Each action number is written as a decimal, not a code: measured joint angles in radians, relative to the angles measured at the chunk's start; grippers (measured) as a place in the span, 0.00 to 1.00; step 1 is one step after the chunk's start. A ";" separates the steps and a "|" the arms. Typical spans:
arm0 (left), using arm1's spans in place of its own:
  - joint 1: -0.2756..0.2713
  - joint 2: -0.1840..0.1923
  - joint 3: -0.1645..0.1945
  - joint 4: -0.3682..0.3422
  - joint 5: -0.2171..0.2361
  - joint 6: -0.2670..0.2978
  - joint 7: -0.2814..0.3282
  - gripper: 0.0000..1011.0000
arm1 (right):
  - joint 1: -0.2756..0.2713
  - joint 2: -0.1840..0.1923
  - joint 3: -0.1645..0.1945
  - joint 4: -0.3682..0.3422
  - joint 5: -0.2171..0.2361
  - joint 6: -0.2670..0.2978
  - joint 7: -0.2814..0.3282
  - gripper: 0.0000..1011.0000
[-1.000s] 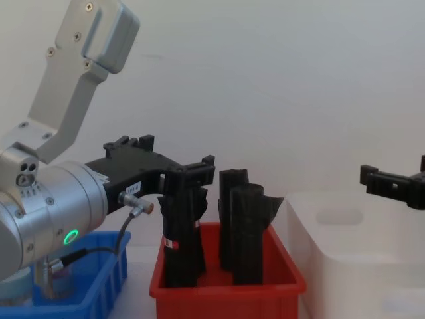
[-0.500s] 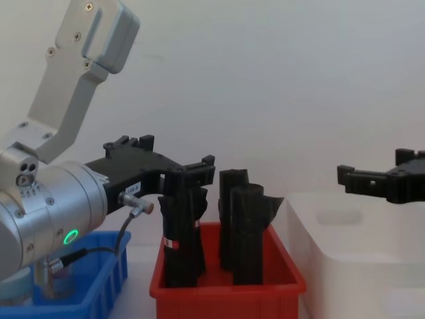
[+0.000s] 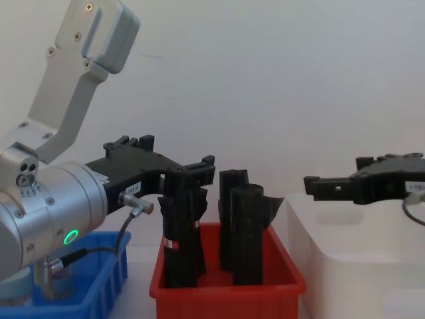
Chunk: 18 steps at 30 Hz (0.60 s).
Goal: Pick the cotton swabs from the blue box and place them into the white box.
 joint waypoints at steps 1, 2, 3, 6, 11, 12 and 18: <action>0.000 0.000 0.000 0.000 0.000 0.000 0.000 0.99 | 0.006 -0.005 -0.002 0.005 -0.001 0.006 0.002 0.99; 0.000 0.000 0.000 0.000 0.000 0.000 0.000 0.99 | 0.019 -0.014 -0.005 0.017 -0.004 0.019 0.006 0.99; 0.000 0.000 0.000 0.000 0.000 0.000 0.000 0.99 | 0.025 -0.018 -0.007 0.022 -0.006 0.025 0.008 0.99; 0.000 0.000 0.000 0.000 0.000 0.000 0.000 0.99 | 0.053 -0.040 -0.016 0.050 -0.014 0.044 0.011 0.99; 0.000 0.000 0.000 0.000 0.000 0.000 0.000 0.99 | 0.100 -0.077 -0.032 0.103 -0.035 0.067 0.018 0.99; 0.000 0.000 0.000 0.000 0.000 0.000 0.000 0.99 | 0.107 -0.082 -0.034 0.110 -0.038 0.069 0.020 0.99; 0.000 0.000 0.000 0.000 0.000 0.000 0.000 0.99 | 0.156 -0.118 -0.054 0.178 -0.069 0.076 0.033 0.99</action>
